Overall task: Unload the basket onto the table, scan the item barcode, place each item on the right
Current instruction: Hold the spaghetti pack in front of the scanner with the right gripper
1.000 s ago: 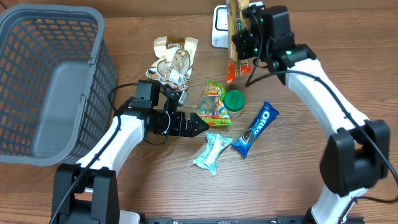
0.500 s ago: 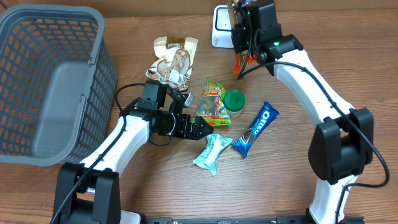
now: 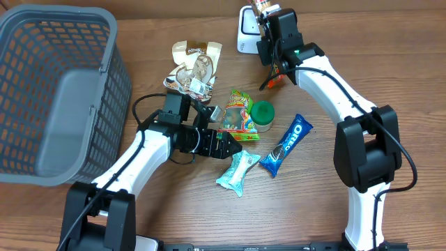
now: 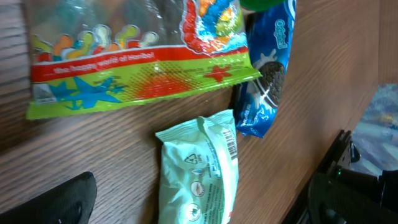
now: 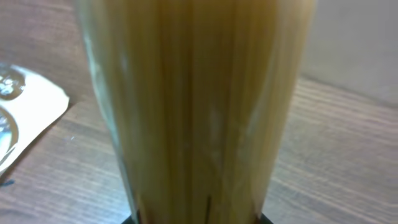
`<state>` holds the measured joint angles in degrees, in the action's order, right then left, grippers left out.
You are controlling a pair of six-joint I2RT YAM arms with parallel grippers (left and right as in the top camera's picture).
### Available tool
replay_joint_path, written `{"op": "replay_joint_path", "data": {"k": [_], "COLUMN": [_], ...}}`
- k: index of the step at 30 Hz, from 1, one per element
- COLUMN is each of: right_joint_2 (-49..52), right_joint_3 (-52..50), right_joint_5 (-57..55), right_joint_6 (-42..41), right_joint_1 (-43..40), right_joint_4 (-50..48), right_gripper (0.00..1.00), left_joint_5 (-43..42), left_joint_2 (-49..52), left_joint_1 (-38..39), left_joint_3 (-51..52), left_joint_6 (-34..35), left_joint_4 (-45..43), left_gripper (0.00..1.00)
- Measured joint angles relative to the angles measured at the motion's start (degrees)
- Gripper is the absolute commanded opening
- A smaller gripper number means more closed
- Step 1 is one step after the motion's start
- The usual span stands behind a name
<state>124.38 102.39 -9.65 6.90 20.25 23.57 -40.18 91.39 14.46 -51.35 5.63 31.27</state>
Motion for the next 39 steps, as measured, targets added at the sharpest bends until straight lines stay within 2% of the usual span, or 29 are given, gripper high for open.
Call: {"op": "replay_joint_path", "data": {"k": [6,14,22,36,39], "right_joint_2": [1.5,9.1,12.4,12.4,12.7], "right_joint_3": [4.7,15.9,16.1,16.6,18.1], "right_joint_5": [-1.6,-2.3,-4.0,-6.5,-8.4], "right_joint_6": [1.7,2.4,3.0,3.7,3.9], "right_joint_1": [0.0,0.0,0.0,-0.1,0.2], "right_joint_4": [1.9,6.5,9.7,12.0,15.5], "right_gripper": [0.16,0.17,0.17,0.16,0.16], "left_joint_5": [0.0,0.2,0.2,0.2,0.2], "left_joint_2": [0.0,0.0,0.0,0.0,0.0], "left_joint_1": [1.0,2.3,3.8,4.0,4.0], "left_joint_3": [0.0,0.0,0.0,0.0,0.0], "left_joint_6": [0.2,0.4,0.4,0.4,0.4], "left_joint_4": [0.0,0.0,0.0,-0.2,-0.2], "left_gripper": [1.00,1.00,1.00,1.00,1.00]}}
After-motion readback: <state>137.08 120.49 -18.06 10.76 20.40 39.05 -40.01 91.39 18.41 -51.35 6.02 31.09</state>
